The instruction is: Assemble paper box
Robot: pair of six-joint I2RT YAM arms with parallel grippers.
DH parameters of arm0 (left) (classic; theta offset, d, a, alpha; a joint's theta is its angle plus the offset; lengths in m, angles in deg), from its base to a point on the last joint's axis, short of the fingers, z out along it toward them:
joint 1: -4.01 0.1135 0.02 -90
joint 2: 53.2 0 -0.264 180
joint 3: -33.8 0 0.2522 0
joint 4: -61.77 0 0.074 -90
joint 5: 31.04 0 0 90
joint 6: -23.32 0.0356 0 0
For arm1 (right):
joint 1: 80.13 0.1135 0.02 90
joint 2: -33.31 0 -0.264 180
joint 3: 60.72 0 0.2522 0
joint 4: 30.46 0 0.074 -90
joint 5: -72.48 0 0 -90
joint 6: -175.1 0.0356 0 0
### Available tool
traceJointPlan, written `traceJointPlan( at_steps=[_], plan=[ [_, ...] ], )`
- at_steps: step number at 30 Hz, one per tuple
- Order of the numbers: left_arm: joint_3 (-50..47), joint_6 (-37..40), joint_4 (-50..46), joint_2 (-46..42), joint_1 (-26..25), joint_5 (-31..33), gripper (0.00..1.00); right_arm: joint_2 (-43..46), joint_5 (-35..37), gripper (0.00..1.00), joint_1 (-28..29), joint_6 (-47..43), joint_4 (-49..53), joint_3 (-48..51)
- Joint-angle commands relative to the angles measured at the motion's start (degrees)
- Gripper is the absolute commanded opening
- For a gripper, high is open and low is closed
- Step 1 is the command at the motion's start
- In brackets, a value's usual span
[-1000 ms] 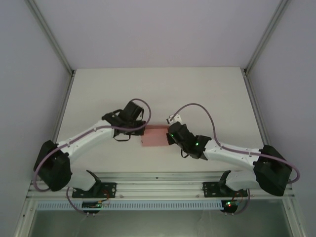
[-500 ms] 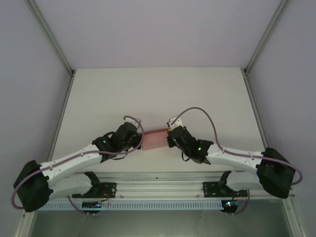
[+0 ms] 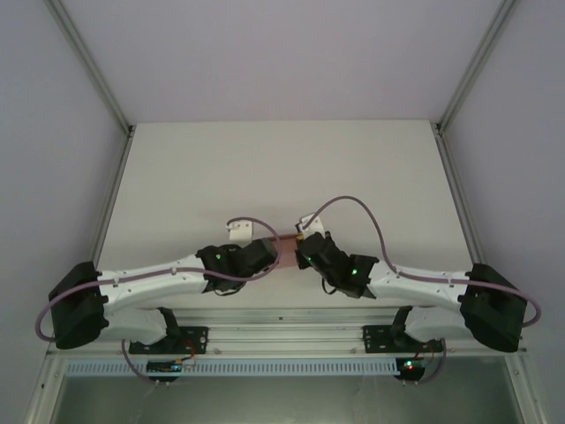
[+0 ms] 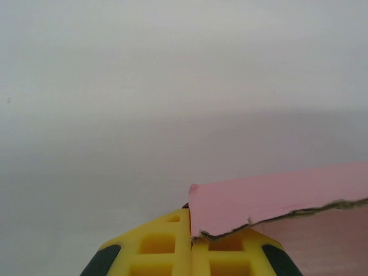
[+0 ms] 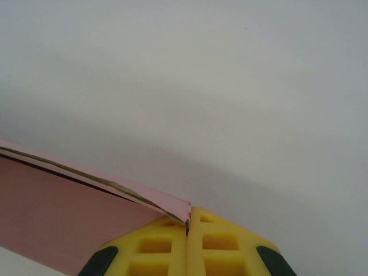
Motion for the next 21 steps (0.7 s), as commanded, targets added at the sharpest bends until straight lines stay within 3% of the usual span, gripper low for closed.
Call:
traceJointPlan(
  at_steps=[1, 7, 13, 17, 21],
  plan=[
    [0.8, -6.2, -11.3, 0.2, 0.4, 9.1, 0.0, -1.4, 2.3, 0.0, -0.4, 1.3, 7.4, 1.0],
    [-6.1, -0.6, 3.3, -0.1, 0.4, 3.3, 0.0, -1.3, -1.0, 0.0, -0.9, 0.8, 4.6, 2.3],
    [-14.8, 9.6, 17.5, -5.5, 0.4, -6.7, 0.02, -1.5, -6.8, 0.0, -0.9, -2.3, 0.1, 5.0],
    [-18.5, 11.8, 20.7, -8.3, 0.3, -10.7, 0.06, -1.4, -8.7, 0.04, -0.7, -4.8, -4.1, 6.5],
    [-17.8, 11.7, 19.2, -8.0, 0.0, -8.4, 0.06, 0.2, -14.9, 0.15, -0.9, -3.0, -0.7, 4.7]
  ],
)
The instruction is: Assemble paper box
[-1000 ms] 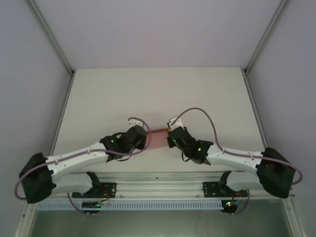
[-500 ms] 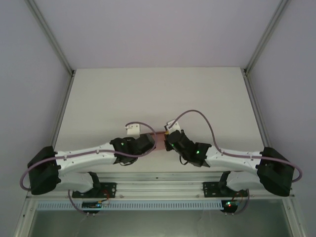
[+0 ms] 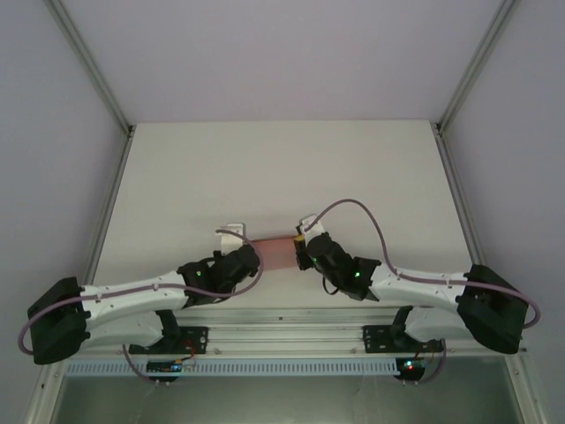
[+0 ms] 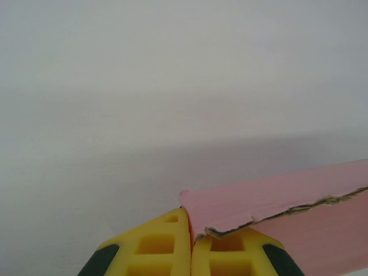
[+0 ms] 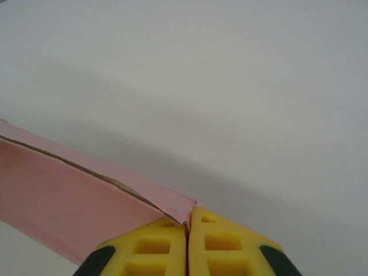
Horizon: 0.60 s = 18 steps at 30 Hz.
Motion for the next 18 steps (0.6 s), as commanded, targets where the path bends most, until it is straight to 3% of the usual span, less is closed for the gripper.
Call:
traceJointPlan(
  at_steps=[1, 4, 10, 14, 18],
  plan=[
    [-1.9, -0.3, -4.7, 2.3, -0.8, -6.2, 0.05, 0.1, -9.7, 0.24, -0.1, 0.9, 8.5, -0.3],
    [-1.6, -1.0, -4.9, 2.7, -0.8, -4.2, 0.03, 1.6, -11.6, 0.51, -1.9, 3.9, 12.4, -3.2],
    [-1.2, -1.5, -5.3, 3.1, -0.9, -2.1, 0.03, 5.5, -17.1, 0.81, -7.0, 8.1, 17.4, -6.9],
    [-1.0, -2.0, -5.7, 3.1, -1.0, -0.8, 0.03, 9.4, -22.9, 0.86, -10.1, 7.0, 15.8, -6.2],
    [-1.1, -1.3, -4.8, 3.1, -1.1, -1.0, 0.03, 10.1, -24.4, 0.81, -13.4, 10.0, 13.0, -5.6]
  ],
)
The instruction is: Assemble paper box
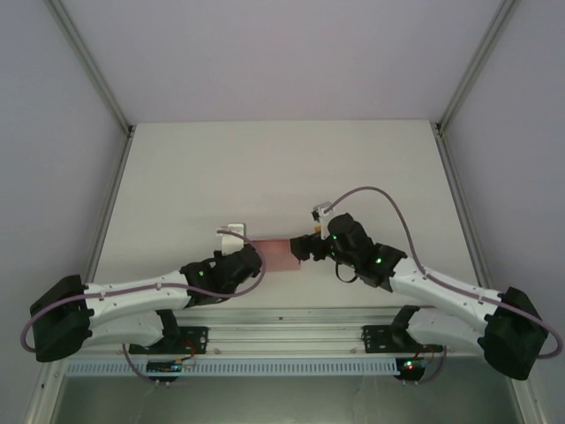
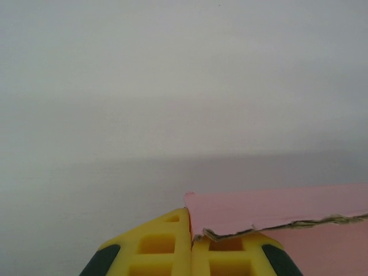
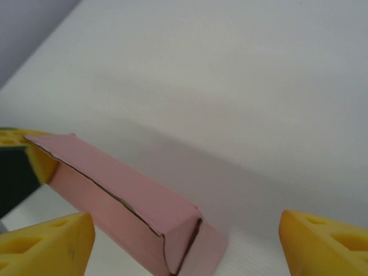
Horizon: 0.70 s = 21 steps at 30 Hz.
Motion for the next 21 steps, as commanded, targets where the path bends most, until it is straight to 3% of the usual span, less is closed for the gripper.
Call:
traceJointPlan(
  at_steps=[1, 6, 11, 17, 21],
  plan=[
    [-1.5, -0.7, -4.8, 2.0, -0.6, -3.9, 0.03, -0.8, -3.6, 0.8, -2.7, 3.3, -1.0, -1.3],
    [-1.0, 0.7, -4.6, 1.9, -0.5, -4.4, 0.07, -8.1, -7.9, 0.7, -4.8, 4.2, 1.4, -4.1],
    [0.0, 1.9, -5.6, 1.3, -0.7, -4.7, 0.1, -10.9, -6.5, 0.58, -3.2, 4.7, 2.7, -1.5],
    [2.7, 5.6, -8.1, -0.4, -0.7, -10.6, 0.37, -10.9, -0.1, 0.55, -0.1, 6.8, 4.8, 2.8],
    [6.4, 7.2, -15.9, -2.4, -0.5, -15.2, 0.57, -11.9, 0.3, 0.54, 0.2, 7.8, 3.7, 3.7]
  ],
)
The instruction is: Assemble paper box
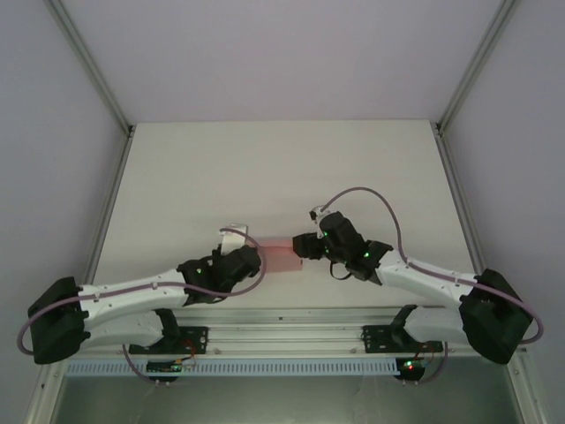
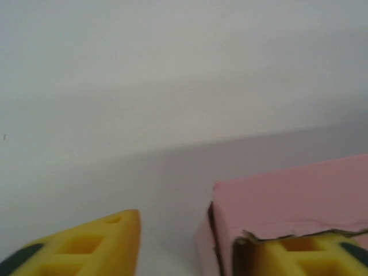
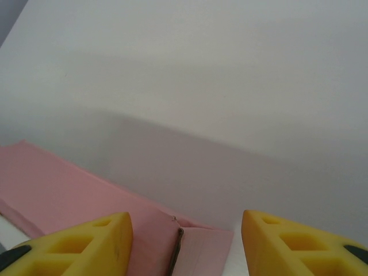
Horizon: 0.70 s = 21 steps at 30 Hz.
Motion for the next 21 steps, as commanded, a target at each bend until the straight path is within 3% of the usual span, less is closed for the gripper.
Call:
traceJointPlan(
  at_steps=[1, 2, 6, 11, 16, 21],
  plan=[
    [3.7, 3.4, -7.7, -1.7, -0.9, -12.9, 0.63, -3.0, 1.7, 0.54, 1.3, 0.9, 6.4, 3.0],
    [4.1, 3.5, -9.0, -2.5, -0.8, -13.7, 0.66, -3.3, 2.0, 0.53, 1.3, 1.1, 6.4, 2.9],
    [5.3, 6.3, -12.5, -5.6, 1.6, -23.5, 1.0, -4.5, 2.3, 0.48, 1.3, 1.4, 7.1, 2.9],
    [4.3, 6.6, -10.3, -8.0, 5.8, -29.5, 1.0, -4.6, 2.3, 0.46, 2.6, 1.5, 6.4, 4.0],
    [4.3, 8.1, -4.0, -8.9, 6.8, -35.0, 1.0, -3.8, 4.1, 0.42, 3.5, 1.7, 5.7, 5.7],
    [7.6, 5.8, -6.3, -7.0, 8.1, -33.4, 0.99, -3.0, 4.8, 0.42, 3.7, 2.2, 4.8, 7.4]
  ],
)
